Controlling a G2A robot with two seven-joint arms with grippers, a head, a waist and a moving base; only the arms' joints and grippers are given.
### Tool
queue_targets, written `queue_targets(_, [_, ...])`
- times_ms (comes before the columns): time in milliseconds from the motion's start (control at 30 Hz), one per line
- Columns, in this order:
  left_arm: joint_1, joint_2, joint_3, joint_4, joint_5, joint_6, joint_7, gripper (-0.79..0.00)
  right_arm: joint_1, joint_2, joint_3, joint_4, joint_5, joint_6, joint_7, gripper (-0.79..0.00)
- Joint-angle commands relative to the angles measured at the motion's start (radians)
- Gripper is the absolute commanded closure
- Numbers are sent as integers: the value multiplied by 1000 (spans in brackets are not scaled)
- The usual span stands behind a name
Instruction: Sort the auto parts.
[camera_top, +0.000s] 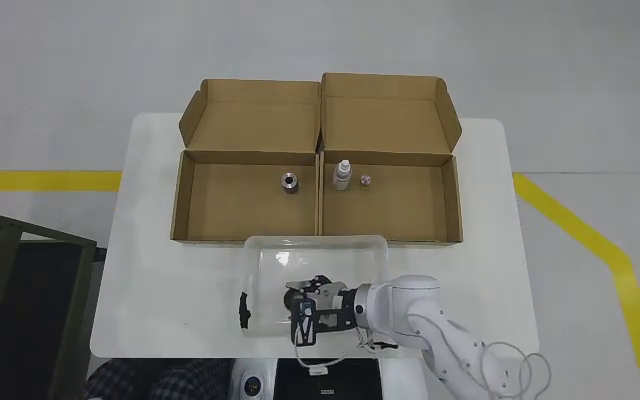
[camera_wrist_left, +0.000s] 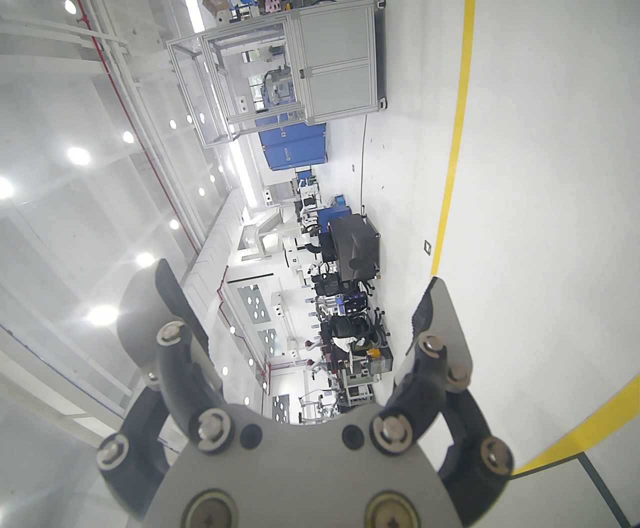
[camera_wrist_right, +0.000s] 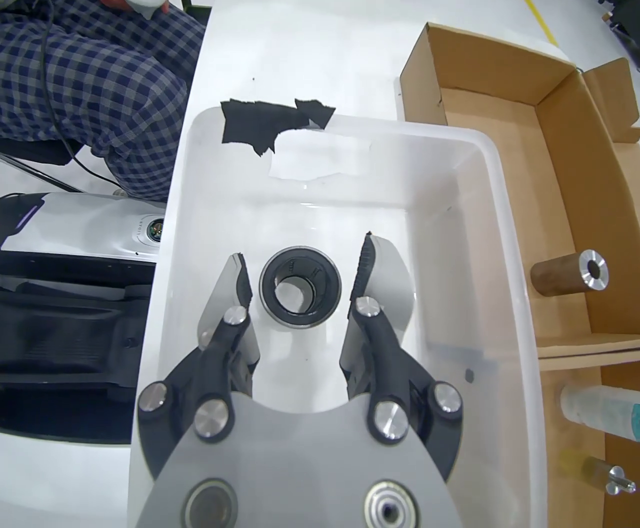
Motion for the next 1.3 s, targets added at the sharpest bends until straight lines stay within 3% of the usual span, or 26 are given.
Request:
queue_targets(0, [0, 0, 0, 0, 0, 0, 0, -785, 5, 1, -4, 10, -1, 1, -3, -397])
queue_targets(1033, [0, 0, 0, 0, 0, 0, 0, -785, 116, -6, -95, 195, 60, 25, -54, -437])
queue_targets(1167, [0, 0, 0, 0, 0, 0, 0, -785, 130, -8, -105, 211, 74, 24, -62, -336])
queue_targets(1267, [0, 0, 0, 0, 0, 0, 0, -785, 139, -9, -109, 221, 85, 26, -71, -132])
